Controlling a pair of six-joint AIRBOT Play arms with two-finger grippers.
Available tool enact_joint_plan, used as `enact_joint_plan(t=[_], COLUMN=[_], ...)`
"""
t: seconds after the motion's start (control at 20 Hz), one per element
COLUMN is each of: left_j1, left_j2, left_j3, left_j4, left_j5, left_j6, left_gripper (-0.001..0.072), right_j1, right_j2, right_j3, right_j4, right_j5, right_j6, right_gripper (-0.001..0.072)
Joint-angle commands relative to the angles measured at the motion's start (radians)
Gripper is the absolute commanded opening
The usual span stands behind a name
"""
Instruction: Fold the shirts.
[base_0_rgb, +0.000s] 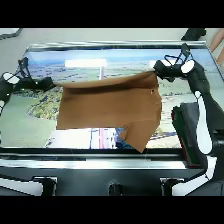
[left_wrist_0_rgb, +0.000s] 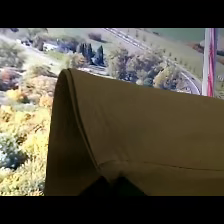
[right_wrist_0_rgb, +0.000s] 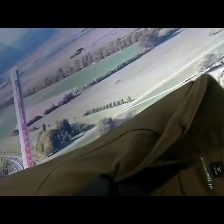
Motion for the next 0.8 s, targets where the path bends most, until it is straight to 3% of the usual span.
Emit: enact_joint_plan(t=[0.0, 0.05, 0.1, 0.2, 0.35, 0.45, 0.5, 0.75], left_j1=[-0.007, 0.006, 0.028, 0.093, 0.175, 0.206, 0.214, 0.225], left_j2=[-0.035, -0.032, -0.031, -0.030, -0.014, 0.028, 0.047, 0.053], left_j3=[0.003, 0.025, 0.058, 0.111, 0.017, -0.158, -0.250, -0.436], left_j4=[-0.016, -0.015, -0.011, 0.051, 0.098, 0.098, 0.096, 0.010], left_j5=[-0.047, -0.105, -0.192, -0.416, -0.627, -0.623, -0.598, -0.483], left_j6=[0.000, -0.003, -0.003, -0.016, -0.032, -0.014, 0.013, 0.081], left_gripper=[0.0234, 0.0498, 0.0560, 0.0502, 0.0491, 0.0485, 0.0434, 0.0436], right_j1=[-0.002, -0.011, -0.029, -0.087, -0.170, -0.190, -0.189, -0.187], right_j2=[-0.019, 0.004, 0.033, 0.098, 0.145, 0.161, 0.175, 0.211], right_j3=[0.001, 0.001, 0.001, 0.001, -0.003, -0.040, -0.069, -0.156], right_j4=[0.042, 0.039, 0.033, -0.015, -0.146, -0.244, -0.283, -0.206], right_j5=[0.055, 0.104, 0.174, 0.383, 0.735, 0.882, 0.901, 0.864], right_j6=[0.026, 0.022, -0.008, -0.044, -0.088, -0.115, -0.121, -0.118], right_gripper=[0.0250, 0.0523, 0.0570, 0.0570, 0.0570, 0.0564, 0.0563, 0.0562])
